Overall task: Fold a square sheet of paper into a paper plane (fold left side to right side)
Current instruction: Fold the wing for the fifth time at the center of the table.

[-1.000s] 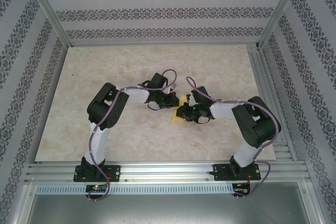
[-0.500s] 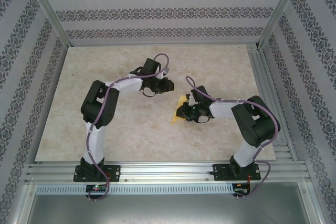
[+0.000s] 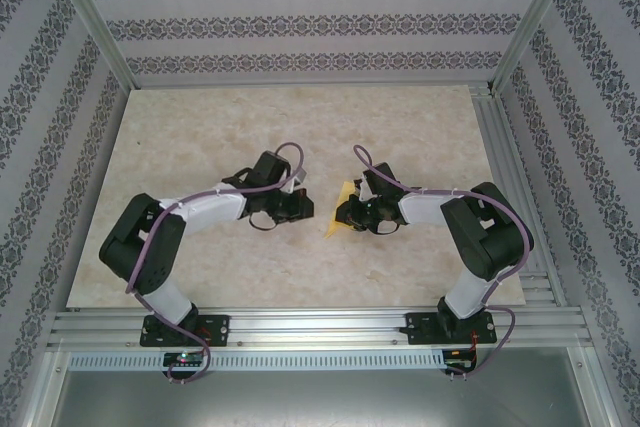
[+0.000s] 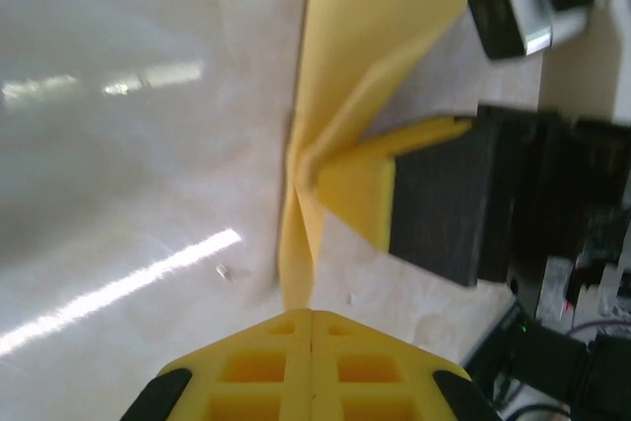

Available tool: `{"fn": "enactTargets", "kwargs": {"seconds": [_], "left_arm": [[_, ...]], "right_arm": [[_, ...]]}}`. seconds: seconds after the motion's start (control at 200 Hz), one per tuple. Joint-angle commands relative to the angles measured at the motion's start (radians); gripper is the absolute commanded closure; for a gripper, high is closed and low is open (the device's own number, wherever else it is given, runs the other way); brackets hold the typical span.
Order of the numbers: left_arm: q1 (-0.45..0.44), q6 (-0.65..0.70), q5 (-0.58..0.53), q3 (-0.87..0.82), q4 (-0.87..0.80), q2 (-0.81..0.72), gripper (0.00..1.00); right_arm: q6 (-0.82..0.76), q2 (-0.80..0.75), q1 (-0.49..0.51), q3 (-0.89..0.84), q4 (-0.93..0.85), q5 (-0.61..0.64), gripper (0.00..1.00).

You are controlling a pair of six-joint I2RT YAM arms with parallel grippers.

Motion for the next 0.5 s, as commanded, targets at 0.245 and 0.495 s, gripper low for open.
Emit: {"fn": "enactTargets", "kwargs": {"seconds": [0.245,0.495], "left_arm": [[-0.104,-0.203,-0.014,0.008,0.17,0.051,0.99],[-0.138,-0.25,-0.013,0.014,0.204,0.138,1.0]], "right_arm": [[-0.021,0.039,0.014,0.006,-0.054,0.054,0.81],[-0.018,0.043,0.014,0.009,-0.057,0.052,0.81]]}}
